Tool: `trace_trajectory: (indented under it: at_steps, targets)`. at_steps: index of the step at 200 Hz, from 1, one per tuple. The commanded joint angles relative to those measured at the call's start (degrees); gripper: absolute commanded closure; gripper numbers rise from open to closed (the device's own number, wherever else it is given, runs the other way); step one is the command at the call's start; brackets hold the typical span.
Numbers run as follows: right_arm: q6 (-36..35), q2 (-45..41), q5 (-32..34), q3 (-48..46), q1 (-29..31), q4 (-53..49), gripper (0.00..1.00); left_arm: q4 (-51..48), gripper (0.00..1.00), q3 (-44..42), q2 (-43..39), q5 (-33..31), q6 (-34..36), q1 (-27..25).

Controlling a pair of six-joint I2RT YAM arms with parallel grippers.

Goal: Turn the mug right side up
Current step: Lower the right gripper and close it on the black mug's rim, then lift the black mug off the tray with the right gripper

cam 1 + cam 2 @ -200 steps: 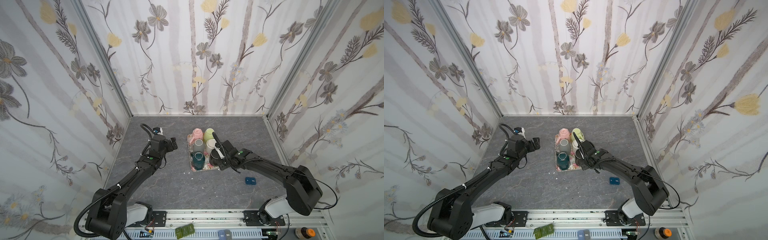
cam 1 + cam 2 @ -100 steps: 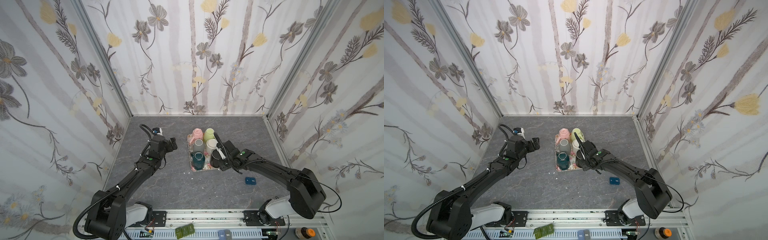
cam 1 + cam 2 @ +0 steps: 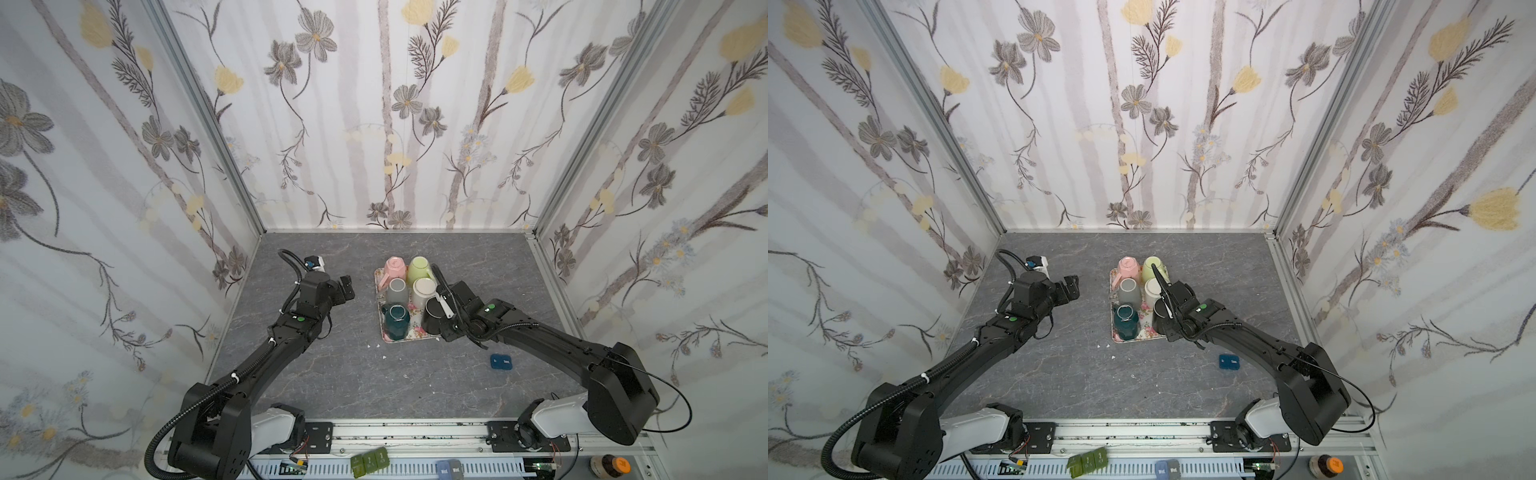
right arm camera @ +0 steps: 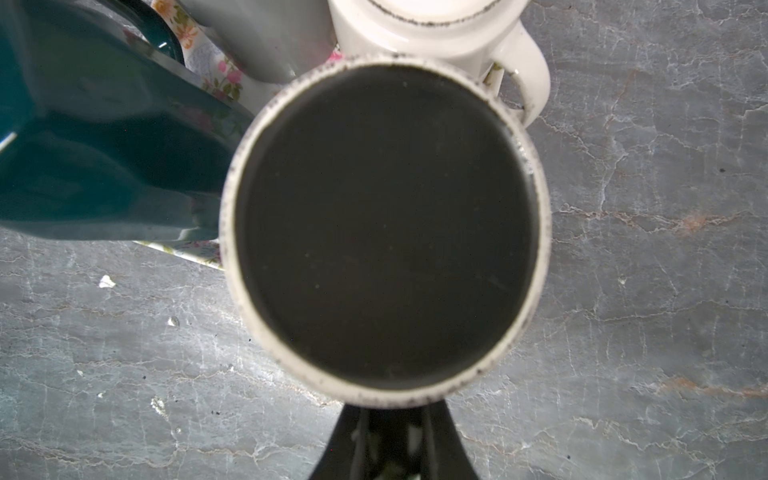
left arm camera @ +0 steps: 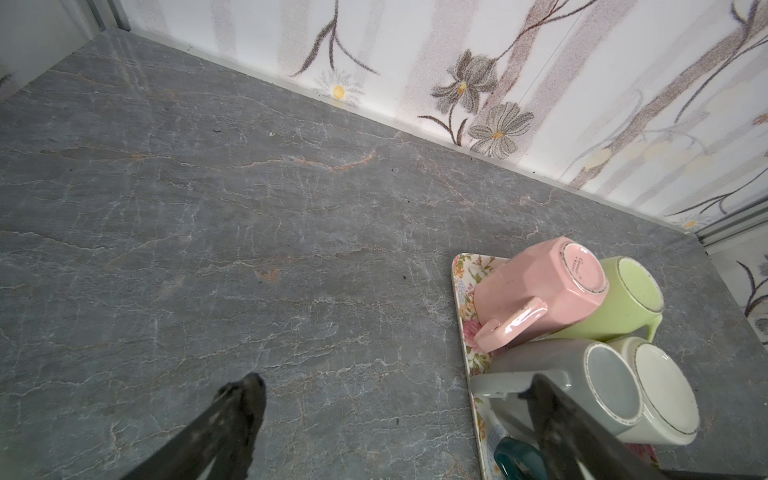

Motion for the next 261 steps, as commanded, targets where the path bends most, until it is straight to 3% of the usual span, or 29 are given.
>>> trace_trajectory:
  at_steps: [1,151,189,261]
  targets:
    - [0.9,-1.0,-0.1,0.1,0.1,3.5,1.0,0.8,0.0,0.4,-0.1,0.6,-0.9,-0.1]
    - [2.4,-10.2,-5.4,-0.7,-1.0,8.3,1.0,-2.5,0.0,3.0,0.4,1.6,-2.2,-0.1]
    - [5.2,-13.1,-8.9,-3.0,-1.7,13.0,1.0,-6.5,0.0,4.4,0.4,-1.2,-1.6,-0.1]
    - [9.2,-18.1,-9.9,-5.1,-2.9,18.8,1.0,-9.8,0.0,6.6,1.5,0.0,-0.9,-0.1]
